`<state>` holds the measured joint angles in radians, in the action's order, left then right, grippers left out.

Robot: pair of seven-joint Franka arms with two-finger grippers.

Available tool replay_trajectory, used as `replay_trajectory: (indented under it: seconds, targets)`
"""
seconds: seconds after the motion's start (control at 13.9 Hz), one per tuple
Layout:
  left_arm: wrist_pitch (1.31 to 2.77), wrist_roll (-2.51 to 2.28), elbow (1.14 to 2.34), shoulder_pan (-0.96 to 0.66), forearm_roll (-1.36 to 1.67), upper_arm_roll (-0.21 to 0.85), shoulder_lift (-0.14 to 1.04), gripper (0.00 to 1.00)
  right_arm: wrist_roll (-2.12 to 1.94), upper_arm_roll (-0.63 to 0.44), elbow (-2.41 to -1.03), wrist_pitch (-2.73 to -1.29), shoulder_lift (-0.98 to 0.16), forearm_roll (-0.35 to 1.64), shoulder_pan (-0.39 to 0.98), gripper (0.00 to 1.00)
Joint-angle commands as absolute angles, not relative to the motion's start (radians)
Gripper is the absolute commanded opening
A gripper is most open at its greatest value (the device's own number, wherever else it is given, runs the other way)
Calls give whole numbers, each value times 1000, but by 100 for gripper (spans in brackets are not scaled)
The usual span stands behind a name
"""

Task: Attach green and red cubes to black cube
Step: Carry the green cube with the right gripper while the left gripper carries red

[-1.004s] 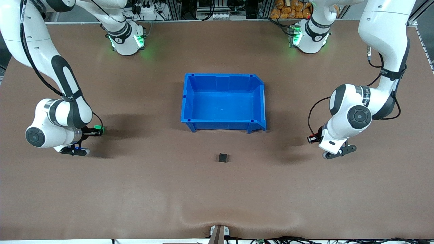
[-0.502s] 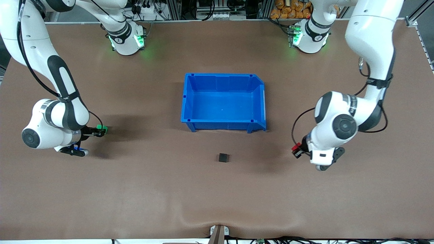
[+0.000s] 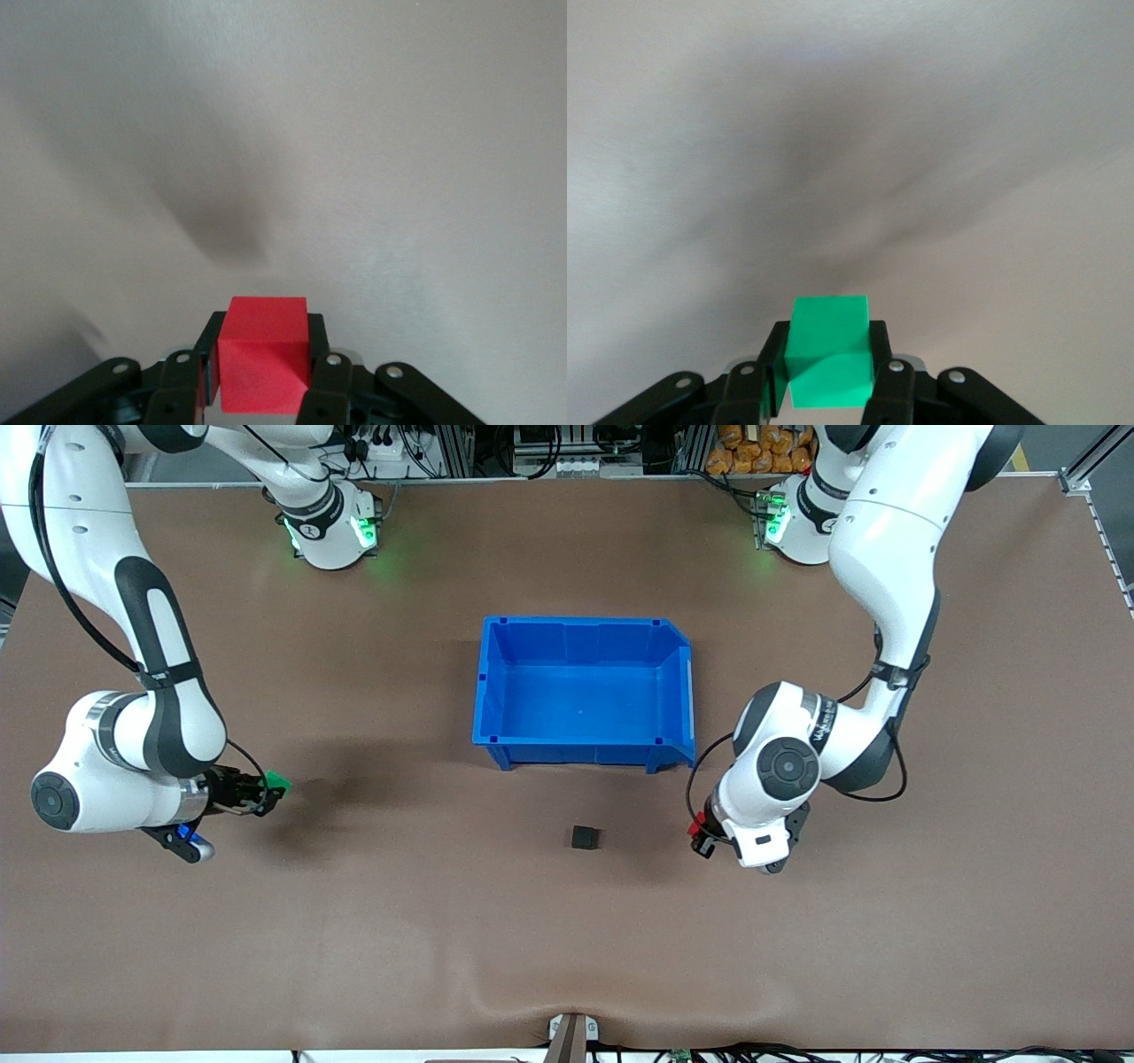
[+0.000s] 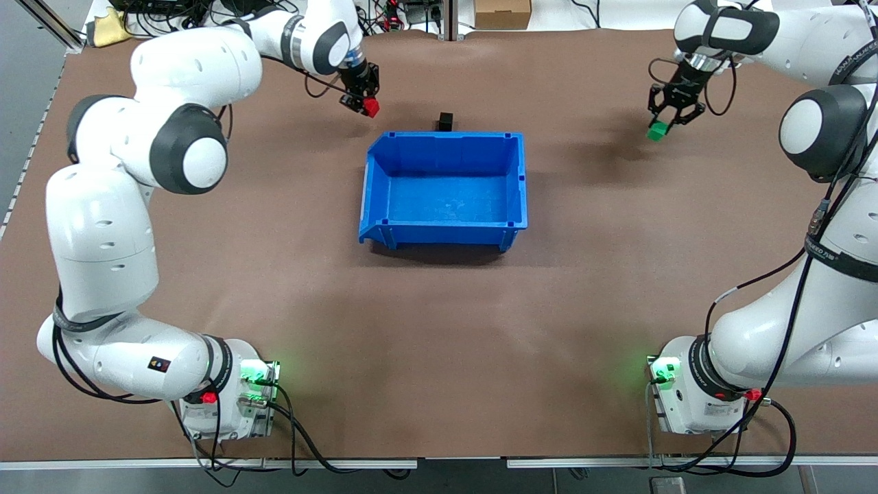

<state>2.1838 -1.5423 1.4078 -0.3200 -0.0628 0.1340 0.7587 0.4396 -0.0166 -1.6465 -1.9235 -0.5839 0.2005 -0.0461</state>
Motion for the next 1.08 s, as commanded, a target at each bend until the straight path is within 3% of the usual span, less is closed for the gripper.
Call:
replay_trajectory:
  seconds: [0.0,0.57,1.0]
  targets:
    - [2155,-1676,1298,-337,-48,130,822,0,518,-17,-1598,-1907,-591,235,-45,0]
    - [2206,-1919,1180,-402,26,133,922,0,808,-18,-1454,-1928,-687,397,26,0]
    - [2263,-1983,1126,-443,26,133,996,0,1066,-17,-1430,-2129,-745,439,116,0]
